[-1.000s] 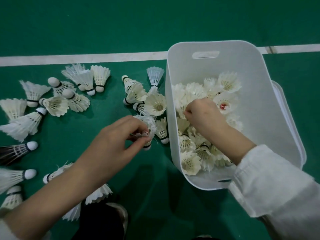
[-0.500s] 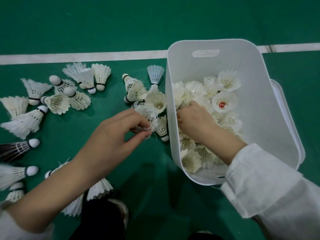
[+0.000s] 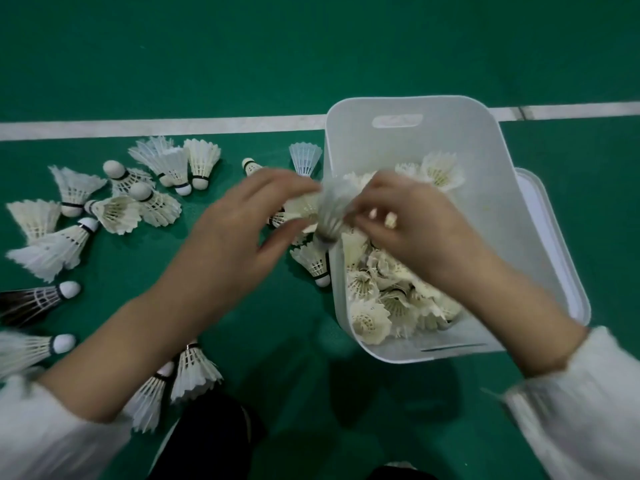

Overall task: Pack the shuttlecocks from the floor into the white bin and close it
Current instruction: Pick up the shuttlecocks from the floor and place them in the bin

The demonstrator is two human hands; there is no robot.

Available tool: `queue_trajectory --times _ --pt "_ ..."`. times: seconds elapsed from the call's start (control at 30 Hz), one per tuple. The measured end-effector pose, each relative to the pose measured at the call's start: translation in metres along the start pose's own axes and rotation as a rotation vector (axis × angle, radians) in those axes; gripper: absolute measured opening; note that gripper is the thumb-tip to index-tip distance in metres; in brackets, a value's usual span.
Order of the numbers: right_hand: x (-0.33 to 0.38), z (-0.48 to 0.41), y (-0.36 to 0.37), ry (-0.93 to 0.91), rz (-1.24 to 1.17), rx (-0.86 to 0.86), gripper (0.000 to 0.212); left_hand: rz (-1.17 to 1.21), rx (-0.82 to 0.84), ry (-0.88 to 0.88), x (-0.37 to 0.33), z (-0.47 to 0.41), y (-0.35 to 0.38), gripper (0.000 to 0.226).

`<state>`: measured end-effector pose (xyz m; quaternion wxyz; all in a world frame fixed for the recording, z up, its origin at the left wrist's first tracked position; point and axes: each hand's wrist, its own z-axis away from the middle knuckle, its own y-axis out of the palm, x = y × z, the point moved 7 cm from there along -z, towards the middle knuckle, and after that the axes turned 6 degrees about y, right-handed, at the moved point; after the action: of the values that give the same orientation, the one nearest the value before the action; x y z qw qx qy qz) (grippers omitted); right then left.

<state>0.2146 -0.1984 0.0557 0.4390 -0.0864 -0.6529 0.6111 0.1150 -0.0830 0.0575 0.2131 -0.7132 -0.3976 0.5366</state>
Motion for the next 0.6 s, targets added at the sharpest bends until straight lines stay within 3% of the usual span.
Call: queue_trajectory --times 0.07,0.13,0.33,0.5,0.6 --pt "-0.018 -0.002 -0.032 0.060 -0.020 -0.194 0.020 -0.067 -0.008 -0.082 0.018 0.002 0.000 0.040" --pt "-0.040 -0.006 -0.042 0.123 0.017 -0.255 0.022 -0.054 0.059 -0.184 0.045 0.009 0.018 0.034" --pt "-0.058 -0.033 0.030 0.107 0.168 -0.035 0.025 -0.058 0.439 -0.331 0.096 0.042 0.111 0.039" --pt "-0.070 -0.046 0.072 0.159 0.299 0.069 0.023 -0.057 0.410 -0.276 0.100 0.043 0.132 0.054" --pt "-0.076 -0.049 0.082 0.248 0.221 0.135 0.023 -0.065 0.393 -0.313 0.106 0.040 0.140 0.049"
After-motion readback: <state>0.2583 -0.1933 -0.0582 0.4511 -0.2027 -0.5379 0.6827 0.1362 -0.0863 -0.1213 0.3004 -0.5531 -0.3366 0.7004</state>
